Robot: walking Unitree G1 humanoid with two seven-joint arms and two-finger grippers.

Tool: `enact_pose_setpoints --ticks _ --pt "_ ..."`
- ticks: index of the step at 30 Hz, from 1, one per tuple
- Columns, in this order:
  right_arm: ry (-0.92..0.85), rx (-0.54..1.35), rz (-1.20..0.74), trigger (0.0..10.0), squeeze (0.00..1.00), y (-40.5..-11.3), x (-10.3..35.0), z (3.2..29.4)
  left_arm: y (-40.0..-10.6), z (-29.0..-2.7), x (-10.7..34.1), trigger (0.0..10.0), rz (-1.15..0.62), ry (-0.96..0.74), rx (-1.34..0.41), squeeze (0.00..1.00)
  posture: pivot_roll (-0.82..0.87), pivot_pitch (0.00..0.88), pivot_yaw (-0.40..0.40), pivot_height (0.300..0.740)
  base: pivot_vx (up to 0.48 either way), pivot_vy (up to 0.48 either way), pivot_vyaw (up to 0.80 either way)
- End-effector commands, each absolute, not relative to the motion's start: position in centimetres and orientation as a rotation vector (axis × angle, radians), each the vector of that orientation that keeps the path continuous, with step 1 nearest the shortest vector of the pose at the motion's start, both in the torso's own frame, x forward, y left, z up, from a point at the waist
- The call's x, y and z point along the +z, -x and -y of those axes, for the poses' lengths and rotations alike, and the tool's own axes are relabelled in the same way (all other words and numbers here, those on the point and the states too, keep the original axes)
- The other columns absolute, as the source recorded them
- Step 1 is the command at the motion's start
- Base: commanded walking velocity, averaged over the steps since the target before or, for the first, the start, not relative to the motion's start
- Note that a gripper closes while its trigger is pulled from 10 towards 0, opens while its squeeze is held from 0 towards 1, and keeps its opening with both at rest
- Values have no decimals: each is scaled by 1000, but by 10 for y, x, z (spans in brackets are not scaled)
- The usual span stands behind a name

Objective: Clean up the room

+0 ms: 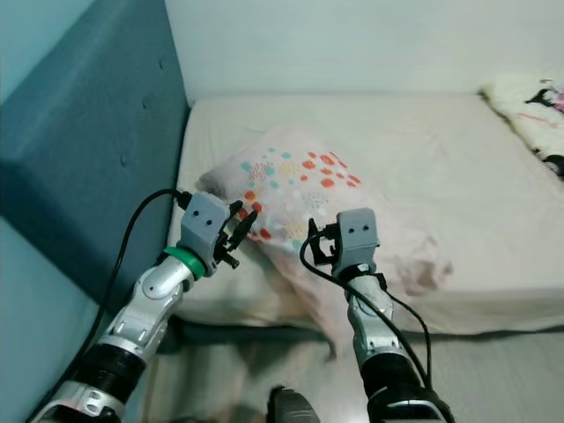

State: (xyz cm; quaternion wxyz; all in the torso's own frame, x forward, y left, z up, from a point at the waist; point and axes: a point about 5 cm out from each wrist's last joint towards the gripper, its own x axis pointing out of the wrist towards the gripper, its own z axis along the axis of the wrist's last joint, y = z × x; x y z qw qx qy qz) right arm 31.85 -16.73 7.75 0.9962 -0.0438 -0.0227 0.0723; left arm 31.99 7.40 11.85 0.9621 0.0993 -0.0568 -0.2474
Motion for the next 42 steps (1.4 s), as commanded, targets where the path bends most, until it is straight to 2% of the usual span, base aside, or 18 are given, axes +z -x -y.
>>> enact_pose_setpoints --ticks 1,12,21,42 --pt "87 150 28 10000 0 -317 74 167 -318 -74 113 10000 95 -200 -502 0 -74 0 60 740 -356 0 0" --pt "88 151 28 10000 0 -319 75 166 -319 -74 114 10000 98 -202 -501 0 -72 0 60 740 -347 0 0" --pt "83 151 32 10000 0 -319 75 165 -318 -73 117 10000 120 -190 -522 0 -73 0 64 740 0 0 0" --pt "85 146 31 10000 0 -319 75 167 -318 -72 118 10000 129 -197 -525 0 -75 0 64 740 461 0 0"
